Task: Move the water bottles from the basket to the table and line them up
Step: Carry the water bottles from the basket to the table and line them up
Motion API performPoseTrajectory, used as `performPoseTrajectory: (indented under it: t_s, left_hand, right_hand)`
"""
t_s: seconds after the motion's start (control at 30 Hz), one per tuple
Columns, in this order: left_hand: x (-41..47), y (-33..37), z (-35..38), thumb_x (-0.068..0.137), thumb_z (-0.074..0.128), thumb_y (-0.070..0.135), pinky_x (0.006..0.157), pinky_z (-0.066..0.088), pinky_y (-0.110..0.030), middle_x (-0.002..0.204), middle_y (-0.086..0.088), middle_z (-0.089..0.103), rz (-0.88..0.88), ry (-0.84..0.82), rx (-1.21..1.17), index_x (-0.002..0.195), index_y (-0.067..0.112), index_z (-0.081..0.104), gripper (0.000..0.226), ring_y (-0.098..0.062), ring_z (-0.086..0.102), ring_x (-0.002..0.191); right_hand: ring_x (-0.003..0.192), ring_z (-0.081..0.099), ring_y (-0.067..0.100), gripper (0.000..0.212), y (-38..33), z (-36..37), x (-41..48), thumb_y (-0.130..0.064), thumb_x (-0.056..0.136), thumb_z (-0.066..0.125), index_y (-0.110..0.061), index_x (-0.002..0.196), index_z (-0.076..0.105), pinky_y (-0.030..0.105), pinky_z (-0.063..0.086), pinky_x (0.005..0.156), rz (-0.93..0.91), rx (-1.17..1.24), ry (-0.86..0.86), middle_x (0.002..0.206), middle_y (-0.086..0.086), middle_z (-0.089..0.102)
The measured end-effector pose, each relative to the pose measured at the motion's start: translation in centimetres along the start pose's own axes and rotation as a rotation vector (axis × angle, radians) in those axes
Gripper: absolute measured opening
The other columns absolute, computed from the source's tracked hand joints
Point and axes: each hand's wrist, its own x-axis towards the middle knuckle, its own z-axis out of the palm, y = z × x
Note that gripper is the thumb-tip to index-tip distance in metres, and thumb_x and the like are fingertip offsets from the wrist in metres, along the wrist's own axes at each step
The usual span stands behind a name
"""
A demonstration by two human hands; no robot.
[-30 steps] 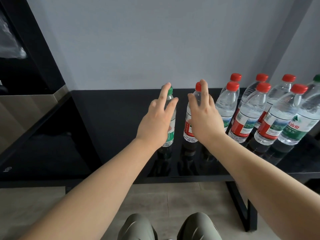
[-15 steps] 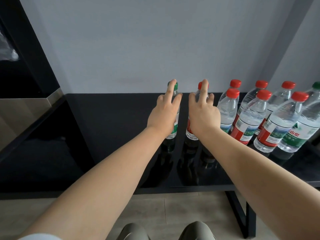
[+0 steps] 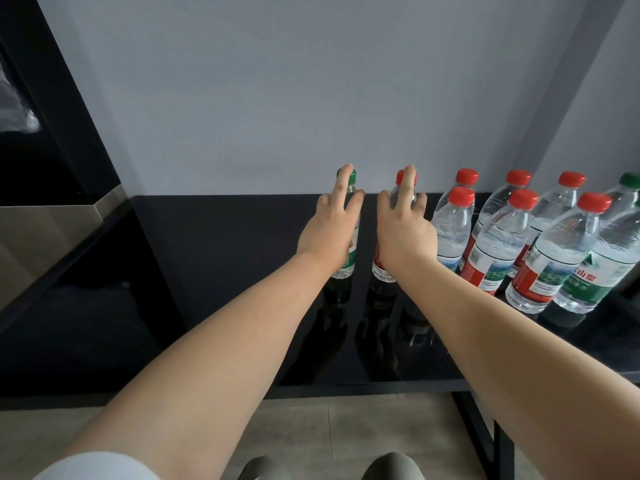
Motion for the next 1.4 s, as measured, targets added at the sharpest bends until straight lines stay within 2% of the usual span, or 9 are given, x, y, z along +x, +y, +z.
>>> performPoseTrajectory:
  t_s: [0.13,0.23,0.37,0.53,0.7,0.83,1.07,1.23,1.4]
  left_hand:
    - [0.1,-0.1,-0.5,0.070,0.088,0.001,0.076,0.060,-0.039,0.166,-0.009,-0.013,0.021,-0.031,0.015,0.148,0.018,0.035,0.096,-0.030,0.051,0.112]
    - [0.6,-0.5,-1.2,0.071,0.087,0.001,0.087,0.057,-0.049,0.166,-0.010,-0.012,0.060,-0.064,0.018,0.149,0.018,0.035,0.094,-0.035,0.050,0.121]
    - [0.5,-1.1,-2.9,0.079,0.084,0.010,0.106,0.045,-0.060,0.167,-0.005,-0.022,0.099,-0.120,0.067,0.158,0.024,0.019,0.103,-0.043,0.026,0.146]
    - [-3.7,-1.4,-6.0,0.086,0.079,0.021,0.118,0.028,-0.065,0.167,-0.005,-0.028,0.065,-0.169,0.075,0.163,0.025,0.005,0.107,-0.043,0.011,0.154]
    - [-11.3,-1.6,-7.7,0.095,0.068,0.040,0.121,0.022,-0.063,0.168,-0.005,-0.022,-0.114,-0.285,0.032,0.163,0.023,-0.003,0.099,-0.039,0.007,0.155]
    - [-17.1,-1.3,-8.3,0.101,0.050,0.054,0.123,0.021,-0.060,0.168,-0.006,-0.024,-0.237,-0.336,0.001,0.162,0.023,-0.008,0.090,-0.038,0.006,0.156]
    - [-23.0,-3.1,-7.6,0.102,0.020,0.062,0.124,0.015,-0.058,0.163,-0.009,-0.036,-0.472,-0.616,0.116,0.157,0.024,-0.026,0.081,-0.041,-0.003,0.156]
    - [-20.4,-6.2,-6.2,0.096,0.009,0.066,0.125,0.012,-0.059,0.161,-0.008,-0.039,-0.508,-0.645,0.140,0.155,0.026,-0.030,0.081,-0.039,-0.006,0.156]
    - [-15.8,-9.1,-6.9,0.090,0.001,0.070,0.124,0.012,-0.060,0.159,-0.008,-0.043,-0.610,-0.787,0.180,0.153,0.027,-0.033,0.084,-0.039,-0.006,0.156]
  right_hand:
    - [0.153,0.017,0.047,0.078,0.3,-0.6,-0.1,-0.004,0.089,0.071,-0.009,0.151,0.025,0.045,0.058,0.088,-0.008,-0.030,-0.030,0.165,0.022,-0.024]
    - [0.155,0.012,0.046,0.078,0.5,-1.5,0.0,-0.006,0.092,0.069,-0.012,0.155,0.024,0.045,0.056,0.091,-0.024,-0.044,-0.071,0.165,0.022,-0.027]
    - [0.157,0.003,0.044,0.089,0.4,-3.6,-1.0,-0.003,0.092,0.065,-0.020,0.161,0.012,0.045,0.056,0.090,-0.046,-0.009,-0.091,0.165,0.021,-0.029]
    - [0.158,-0.004,0.037,0.101,-0.6,-4.8,-5.4,-0.009,0.089,0.067,-0.021,0.164,0.000,0.043,0.057,0.089,-0.142,0.009,-0.038,0.169,0.014,-0.023]
    - [0.159,-0.009,0.032,0.082,-1.4,-4.3,-10.9,-0.040,0.106,0.049,-0.017,0.165,-0.003,0.050,0.027,0.123,-0.185,0.125,-0.148,0.172,0.011,-0.010]
    - [0.159,-0.011,0.029,0.076,-2.6,-3.5,-15.2,-0.057,0.107,0.025,-0.019,0.165,-0.006,0.055,0.002,0.127,-0.174,0.196,-0.176,0.173,0.008,-0.006]
    - [0.159,-0.003,0.031,0.077,-5.9,-0.4,-18.4,-0.062,0.103,0.019,-0.021,0.166,0.000,0.056,0.007,0.127,-0.197,0.265,-0.256,0.173,0.007,0.003]
    - [0.158,-0.014,0.027,0.076,-8.4,1.7,-13.6,-0.062,0.104,0.014,-0.025,0.164,-0.013,0.052,0.000,0.127,-0.277,0.284,-0.348,0.173,0.003,-0.010]
    - [0.158,-0.015,0.026,0.076,-10.5,1.2,-7.9,-0.064,0.103,0.012,-0.026,0.163,-0.016,0.050,-0.002,0.127,-0.360,0.314,-0.408,0.172,0.004,-0.011]
